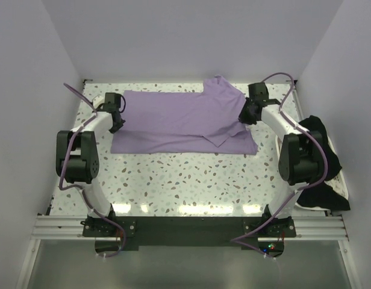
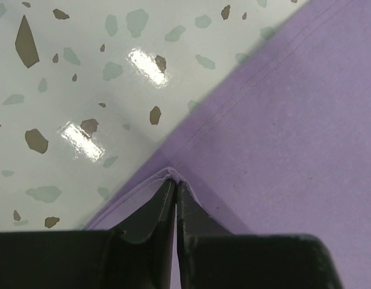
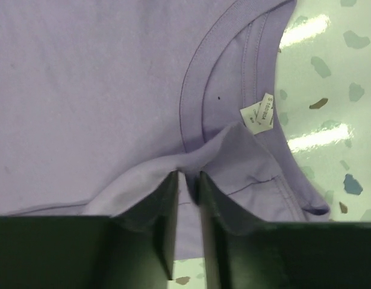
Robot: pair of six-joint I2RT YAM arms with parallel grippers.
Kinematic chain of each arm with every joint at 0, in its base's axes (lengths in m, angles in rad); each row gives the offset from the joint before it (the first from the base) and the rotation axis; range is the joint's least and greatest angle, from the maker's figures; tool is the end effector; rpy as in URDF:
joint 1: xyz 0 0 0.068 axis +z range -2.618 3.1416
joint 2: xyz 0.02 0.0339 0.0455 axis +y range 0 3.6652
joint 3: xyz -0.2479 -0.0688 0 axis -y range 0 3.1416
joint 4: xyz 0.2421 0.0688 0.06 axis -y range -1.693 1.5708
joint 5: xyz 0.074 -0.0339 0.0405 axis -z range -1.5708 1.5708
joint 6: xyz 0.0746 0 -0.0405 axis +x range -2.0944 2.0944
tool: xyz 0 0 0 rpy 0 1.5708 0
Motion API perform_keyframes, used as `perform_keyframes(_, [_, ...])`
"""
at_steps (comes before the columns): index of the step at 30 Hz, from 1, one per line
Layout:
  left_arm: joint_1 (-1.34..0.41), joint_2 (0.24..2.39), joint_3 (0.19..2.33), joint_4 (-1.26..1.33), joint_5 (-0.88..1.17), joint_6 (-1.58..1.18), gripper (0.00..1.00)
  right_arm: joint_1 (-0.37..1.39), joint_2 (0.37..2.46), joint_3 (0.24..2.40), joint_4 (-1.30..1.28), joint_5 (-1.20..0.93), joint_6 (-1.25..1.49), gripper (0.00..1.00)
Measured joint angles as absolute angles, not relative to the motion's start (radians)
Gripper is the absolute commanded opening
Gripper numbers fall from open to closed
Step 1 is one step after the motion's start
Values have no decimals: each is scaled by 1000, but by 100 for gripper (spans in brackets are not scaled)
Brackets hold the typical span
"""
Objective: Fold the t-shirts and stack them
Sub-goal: Fold the tshirt
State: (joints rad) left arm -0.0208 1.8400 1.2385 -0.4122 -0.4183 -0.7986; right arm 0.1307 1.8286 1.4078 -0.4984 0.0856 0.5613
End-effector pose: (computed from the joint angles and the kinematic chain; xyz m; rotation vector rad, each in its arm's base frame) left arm 0.3952 0.0221 0.1443 -1.0729 2.2237 0.1991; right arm 0.4159 0.0482 0.1911 0.5682 2.4292 0.1853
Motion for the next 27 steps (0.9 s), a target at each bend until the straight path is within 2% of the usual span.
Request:
perform_keyframes(1, [-21,1842,1240,-412,-417,-798,15,131,1837,1411,-498,86,556,39])
perform_keyframes(2, [-21,1842,1240,-413,-416,-796,27,131,1846,1419,-500,86,551,52])
perform_keyframes(4, [-20,1842,1240,-412,-414,-788,42,131,1864,1437,-500,85,536,62])
perform_keyframes(5, [-19,1842,1240,-411,-414,-786,55,131,1872,1446,-501,84,530,68])
perform_keyframes(7, [-16,1837,1236,-406,-409,-781,62,131,1876,1459,-501,86,519,68])
perform_keyframes(11, [-9,1765,1183,-400,-392,-781,63,131,1856,1433,-478,83,517,66])
perform_keyframes(18, [-7,1522,1000,-355,-299,-789,63,182,1760,1208,-393,58,542,64])
perform_keyframes(27, [-7,1356,878,-341,-185,-746,63,276,1762,1068,-228,22,623,53])
